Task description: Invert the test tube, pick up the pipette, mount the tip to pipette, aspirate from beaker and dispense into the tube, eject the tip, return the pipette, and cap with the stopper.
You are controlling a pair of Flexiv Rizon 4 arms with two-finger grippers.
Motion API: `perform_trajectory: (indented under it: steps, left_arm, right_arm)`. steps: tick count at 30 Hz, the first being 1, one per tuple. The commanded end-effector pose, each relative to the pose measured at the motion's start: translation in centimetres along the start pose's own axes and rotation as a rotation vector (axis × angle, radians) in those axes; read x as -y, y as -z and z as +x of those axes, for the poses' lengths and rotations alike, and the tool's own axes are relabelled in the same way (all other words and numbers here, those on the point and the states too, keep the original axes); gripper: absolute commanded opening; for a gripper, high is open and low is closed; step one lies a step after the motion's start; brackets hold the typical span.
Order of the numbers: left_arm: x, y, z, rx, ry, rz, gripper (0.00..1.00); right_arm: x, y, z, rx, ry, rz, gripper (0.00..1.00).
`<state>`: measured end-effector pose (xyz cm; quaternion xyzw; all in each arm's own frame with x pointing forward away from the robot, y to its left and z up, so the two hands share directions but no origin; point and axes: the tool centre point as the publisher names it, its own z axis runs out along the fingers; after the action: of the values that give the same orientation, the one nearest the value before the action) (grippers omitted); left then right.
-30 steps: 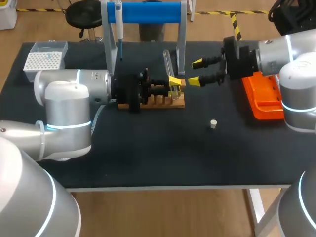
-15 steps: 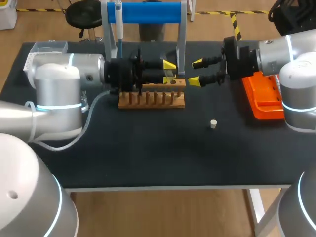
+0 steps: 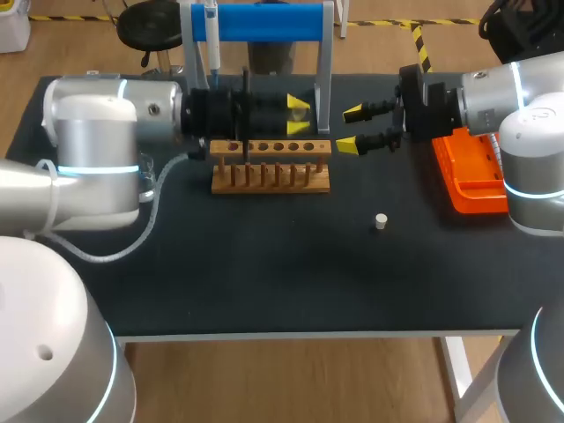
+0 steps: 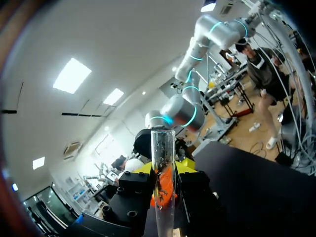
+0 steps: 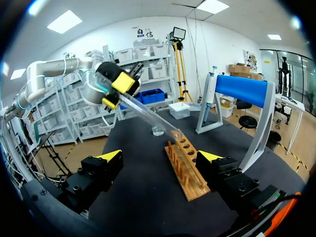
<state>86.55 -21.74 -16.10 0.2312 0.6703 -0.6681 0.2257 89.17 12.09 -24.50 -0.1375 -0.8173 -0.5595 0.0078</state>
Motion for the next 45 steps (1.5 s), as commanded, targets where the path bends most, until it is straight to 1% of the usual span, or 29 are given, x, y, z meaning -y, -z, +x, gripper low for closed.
perform_trajectory:
  steps: [1, 4, 7, 11, 13, 14, 19, 25, 31, 37, 45]
  left_arm:
    - [-0.5, 0.5, -2.3, -0.021, 0.234, -0.012, 0.0]
    - [-1.2, 0.6, -3.3, 0.009, 0.322, -0.019, 0.0]
    - [-1.9, 0.4, -3.5, 0.056, 0.394, -0.012, 0.0]
    - [-3.0, 0.4, -3.9, 0.107, 0.449, -0.007, 0.0]
    - [-3.5, 0.4, -4.1, 0.116, 0.469, -0.006, 0.0]
    - [-3.7, 0.3, -4.1, 0.121, 0.471, 0.001, 0.0]
    - [-4.4, -0.1, -4.1, 0.123, 0.48, -0.019, 0.0]
    - [-5.4, 0.4, -4.4, 0.152, 0.509, -0.007, 0.0]
    - [-5.8, 1.0, -5.3, 0.15, 0.519, -0.021, 0.0]
    - [-6.0, 1.5, -6.2, 0.152, 0.506, -0.03, 0.0]
    - [-6.0, 1.5, -6.2, 0.152, 0.506, -0.03, 0.0]
  right_arm:
    - [0.1, 0.0, 0.0, 0.001, 0.001, -0.002, 1.0]
    - [0.1, 0.0, 0.0, 0.001, 0.001, -0.002, 1.0]
    - [0.1, 0.0, 0.0, 0.001, 0.001, -0.002, 1.0]
    - [0.1, 0.0, 0.0, 0.001, 0.001, -0.002, 1.0]
    - [0.1, 0.0, 0.0, 0.001, 0.001, -0.002, 1.0]
    - [0.1, 0.0, 0.0, 0.001, 0.001, -0.002, 1.0]
    - [0.1, 0.0, 0.0, 0.001, 0.001, -0.002, 1.0]
    - [0.1, 0.0, 0.0, 0.001, 0.001, -0.002, 1.0]
    - [0.1, 0.0, 0.0, 0.001, 0.001, -0.002, 1.0]
    - [0.1, 0.0, 0.0, 0.001, 0.001, -0.002, 1.0]
    - [0.1, 0.0, 0.0, 0.001, 0.001, -0.002, 1.0]
